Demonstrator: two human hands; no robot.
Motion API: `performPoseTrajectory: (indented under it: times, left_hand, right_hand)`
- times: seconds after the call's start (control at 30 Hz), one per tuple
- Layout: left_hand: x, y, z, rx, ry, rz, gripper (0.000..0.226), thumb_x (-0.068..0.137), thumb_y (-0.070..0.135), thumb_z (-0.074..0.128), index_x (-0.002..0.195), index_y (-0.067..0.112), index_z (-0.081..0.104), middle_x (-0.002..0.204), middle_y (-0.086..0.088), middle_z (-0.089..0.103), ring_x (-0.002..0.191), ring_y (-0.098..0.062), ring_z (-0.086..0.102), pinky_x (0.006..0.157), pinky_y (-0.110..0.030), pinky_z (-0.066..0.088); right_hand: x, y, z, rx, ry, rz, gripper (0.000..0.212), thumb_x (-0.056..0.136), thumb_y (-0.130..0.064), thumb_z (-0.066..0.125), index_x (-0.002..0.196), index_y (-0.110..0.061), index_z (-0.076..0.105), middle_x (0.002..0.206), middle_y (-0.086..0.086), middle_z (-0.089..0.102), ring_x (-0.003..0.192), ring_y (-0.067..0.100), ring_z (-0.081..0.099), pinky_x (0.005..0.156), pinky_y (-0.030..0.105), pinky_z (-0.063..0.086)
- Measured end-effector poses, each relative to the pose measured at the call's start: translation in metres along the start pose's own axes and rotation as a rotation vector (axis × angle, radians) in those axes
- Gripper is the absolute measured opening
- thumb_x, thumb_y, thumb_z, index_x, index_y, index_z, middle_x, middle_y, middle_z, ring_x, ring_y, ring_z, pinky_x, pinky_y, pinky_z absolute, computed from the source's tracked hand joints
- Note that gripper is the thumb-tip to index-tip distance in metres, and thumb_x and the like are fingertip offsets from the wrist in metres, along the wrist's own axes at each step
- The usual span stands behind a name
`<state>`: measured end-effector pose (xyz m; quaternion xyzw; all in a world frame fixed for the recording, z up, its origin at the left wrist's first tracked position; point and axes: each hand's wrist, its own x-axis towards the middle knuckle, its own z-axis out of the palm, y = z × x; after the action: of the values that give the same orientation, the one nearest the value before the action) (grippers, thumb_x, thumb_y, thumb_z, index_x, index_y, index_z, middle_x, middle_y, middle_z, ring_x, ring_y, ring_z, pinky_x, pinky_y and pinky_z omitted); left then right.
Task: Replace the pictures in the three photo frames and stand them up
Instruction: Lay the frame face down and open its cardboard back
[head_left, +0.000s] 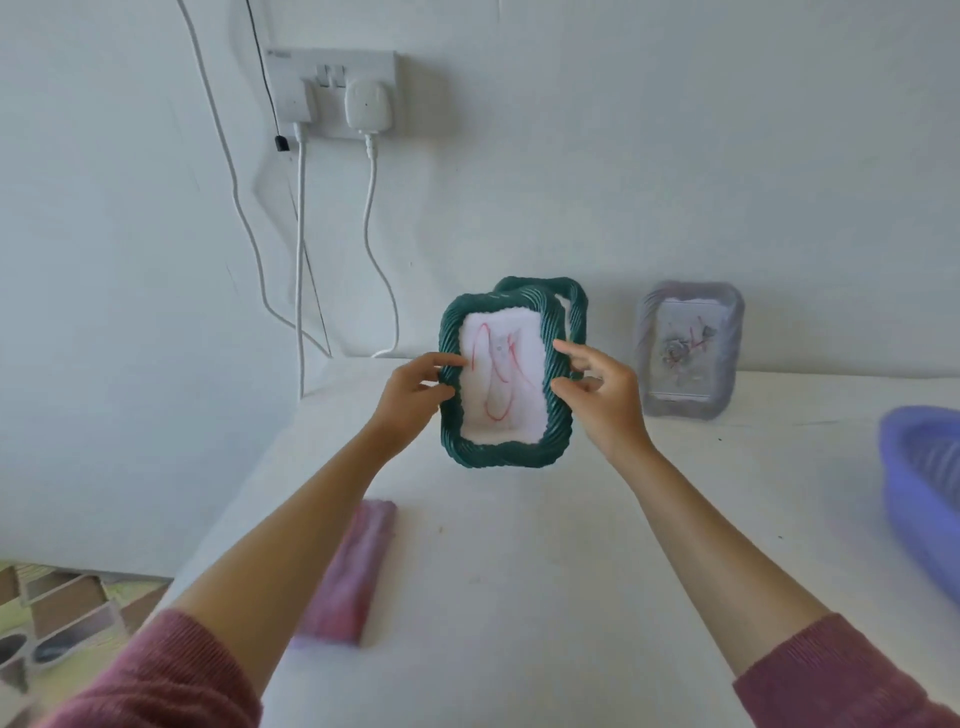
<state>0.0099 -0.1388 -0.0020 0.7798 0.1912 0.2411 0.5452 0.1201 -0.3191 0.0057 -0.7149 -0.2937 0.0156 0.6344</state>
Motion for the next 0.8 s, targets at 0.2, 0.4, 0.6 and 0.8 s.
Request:
performPoseTrajectory:
  times: [0.2, 0.4, 0.6, 0.8]
  left_hand:
    - [-0.048, 0.01, 0.08, -0.006, -0.213, -0.097, 0.032, 0.088, -0.004, 0.048, 0.105, 0.02, 0.059, 0.086, -0.006, 0.057, 0.083, -0.021, 0.052, 0.069, -0.027, 0.043]
    - [-0.071, 0.03, 0.122, -0.035, -0.232, -0.25, 0.024, 0.096, 0.015, 0.045, 0.113, 0.019, 0.061, 0.102, -0.005, 0.056, 0.089, -0.022, 0.053, 0.073, -0.026, 0.044]
    - [-0.065, 0.071, 0.127, -0.299, -0.172, -0.343, 0.032, 0.097, 0.034, 0.043, 0.124, 0.018, 0.049, 0.112, -0.008, 0.059, 0.089, -0.025, 0.063, 0.072, -0.033, 0.055]
    - [-0.07, 0.062, 0.124, -0.24, -0.145, -0.363, 0.028, 0.096, 0.015, 0.044, 0.123, 0.02, 0.048, 0.086, -0.002, 0.061, 0.072, -0.018, 0.059, 0.062, -0.027, 0.051]
  right_hand:
    - [-0.033, -0.004, -0.085, -0.109, 0.029, 0.076, 0.039, 0.076, 0.0, 0.063, 0.112, -0.015, 0.068, 0.081, -0.012, 0.059, 0.066, 0.001, 0.057, 0.062, 0.003, 0.045]
    - [-0.034, -0.038, -0.111, -0.425, -0.134, 0.011, 0.032, 0.075, -0.005, 0.067, 0.107, -0.006, 0.069, 0.1, 0.003, 0.071, 0.08, 0.005, 0.06, 0.069, 0.009, 0.043]
    - [-0.038, -0.052, -0.092, -0.701, -0.413, 0.053, 0.026, 0.073, -0.007, 0.071, 0.099, -0.003, 0.071, 0.097, 0.011, 0.071, 0.079, 0.02, 0.065, 0.079, 0.033, 0.054]
    - [-0.04, -0.054, -0.085, -0.581, -0.413, 0.009, 0.013, 0.084, -0.012, 0.063, 0.091, -0.006, 0.073, 0.093, 0.007, 0.072, 0.068, 0.013, 0.062, 0.078, 0.034, 0.053]
